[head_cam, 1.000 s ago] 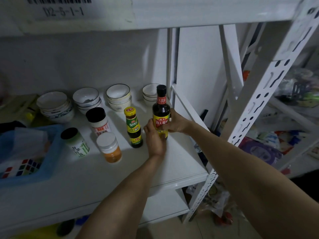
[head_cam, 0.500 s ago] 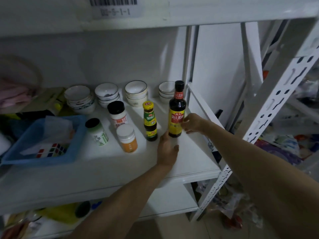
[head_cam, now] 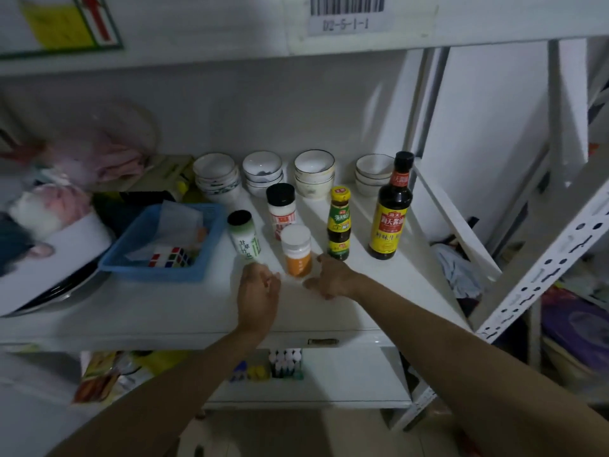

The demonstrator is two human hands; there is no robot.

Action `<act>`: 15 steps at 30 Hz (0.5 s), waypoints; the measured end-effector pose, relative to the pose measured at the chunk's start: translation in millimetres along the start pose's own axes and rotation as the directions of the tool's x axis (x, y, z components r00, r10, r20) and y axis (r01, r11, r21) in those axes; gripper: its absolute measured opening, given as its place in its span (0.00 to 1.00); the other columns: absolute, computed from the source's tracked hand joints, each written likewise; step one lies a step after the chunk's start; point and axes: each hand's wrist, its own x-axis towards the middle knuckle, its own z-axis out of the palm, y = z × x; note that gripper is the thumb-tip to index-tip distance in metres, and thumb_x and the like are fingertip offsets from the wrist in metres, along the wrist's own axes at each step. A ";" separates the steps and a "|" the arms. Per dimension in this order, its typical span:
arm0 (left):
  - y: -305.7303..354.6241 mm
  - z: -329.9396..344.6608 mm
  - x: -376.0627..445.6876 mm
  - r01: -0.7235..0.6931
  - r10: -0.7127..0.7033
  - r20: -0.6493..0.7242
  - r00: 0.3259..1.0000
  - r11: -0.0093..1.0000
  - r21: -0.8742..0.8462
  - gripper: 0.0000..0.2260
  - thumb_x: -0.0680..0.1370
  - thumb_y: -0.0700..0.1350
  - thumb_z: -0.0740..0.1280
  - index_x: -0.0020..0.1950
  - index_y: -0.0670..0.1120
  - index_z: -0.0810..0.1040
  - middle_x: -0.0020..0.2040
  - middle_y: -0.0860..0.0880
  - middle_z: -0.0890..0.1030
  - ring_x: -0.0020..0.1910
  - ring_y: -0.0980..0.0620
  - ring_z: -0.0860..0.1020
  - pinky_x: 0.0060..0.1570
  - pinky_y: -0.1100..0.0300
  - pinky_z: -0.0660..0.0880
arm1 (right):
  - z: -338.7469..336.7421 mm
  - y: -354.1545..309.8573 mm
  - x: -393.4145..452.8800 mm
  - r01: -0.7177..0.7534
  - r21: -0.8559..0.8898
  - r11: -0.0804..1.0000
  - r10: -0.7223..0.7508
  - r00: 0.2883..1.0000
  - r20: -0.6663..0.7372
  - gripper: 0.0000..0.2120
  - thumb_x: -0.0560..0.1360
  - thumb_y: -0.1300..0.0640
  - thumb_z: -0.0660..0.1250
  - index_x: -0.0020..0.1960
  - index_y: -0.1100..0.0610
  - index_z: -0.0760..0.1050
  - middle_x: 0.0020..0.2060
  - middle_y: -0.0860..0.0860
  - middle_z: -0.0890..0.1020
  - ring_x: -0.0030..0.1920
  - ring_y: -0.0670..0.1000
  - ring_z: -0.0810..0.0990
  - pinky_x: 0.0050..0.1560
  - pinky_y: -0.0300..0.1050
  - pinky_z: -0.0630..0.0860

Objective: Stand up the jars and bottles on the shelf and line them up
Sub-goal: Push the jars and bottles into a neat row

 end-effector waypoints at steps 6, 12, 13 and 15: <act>-28.8 -4.6 57.5 0.369 -0.365 -0.077 0.928 0.928 0.044 0.34 0.76 0.44 0.68 0.76 0.32 0.56 0.75 0.34 0.62 0.75 0.37 0.61 0.74 0.48 0.61 | 32.0 -14.3 22.4 0.086 0.066 0.994 -0.062 0.952 -0.301 0.35 0.68 0.51 0.75 0.69 0.60 0.65 0.63 0.59 0.77 0.64 0.60 0.77 0.64 0.55 0.74; -32.4 3.5 106.3 0.470 -0.475 -0.041 0.879 0.878 -0.094 0.37 0.67 0.39 0.76 0.72 0.38 0.64 0.68 0.37 0.72 0.66 0.37 0.74 0.65 0.48 0.72 | 40.5 -30.3 37.7 0.063 0.087 0.994 -0.027 0.928 -0.373 0.29 0.70 0.48 0.71 0.66 0.59 0.69 0.61 0.59 0.79 0.62 0.60 0.78 0.62 0.50 0.73; -33.1 5.3 110.2 0.478 -0.485 -0.041 0.873 0.870 -0.120 0.35 0.66 0.39 0.76 0.70 0.38 0.66 0.67 0.37 0.74 0.65 0.38 0.75 0.64 0.48 0.73 | 41.9 -33.1 41.3 0.059 0.087 0.994 -0.022 0.928 -0.372 0.29 0.70 0.47 0.71 0.66 0.58 0.69 0.61 0.59 0.79 0.62 0.60 0.78 0.62 0.50 0.73; -36.3 8.0 116.0 0.481 -0.493 -0.065 0.868 0.866 -0.140 0.33 0.66 0.40 0.77 0.67 0.38 0.68 0.64 0.37 0.76 0.63 0.38 0.76 0.63 0.46 0.74 | 43.9 -38.8 47.4 0.052 0.082 0.995 -0.019 0.932 -0.363 0.30 0.70 0.47 0.71 0.67 0.58 0.68 0.62 0.58 0.78 0.62 0.60 0.77 0.62 0.50 0.73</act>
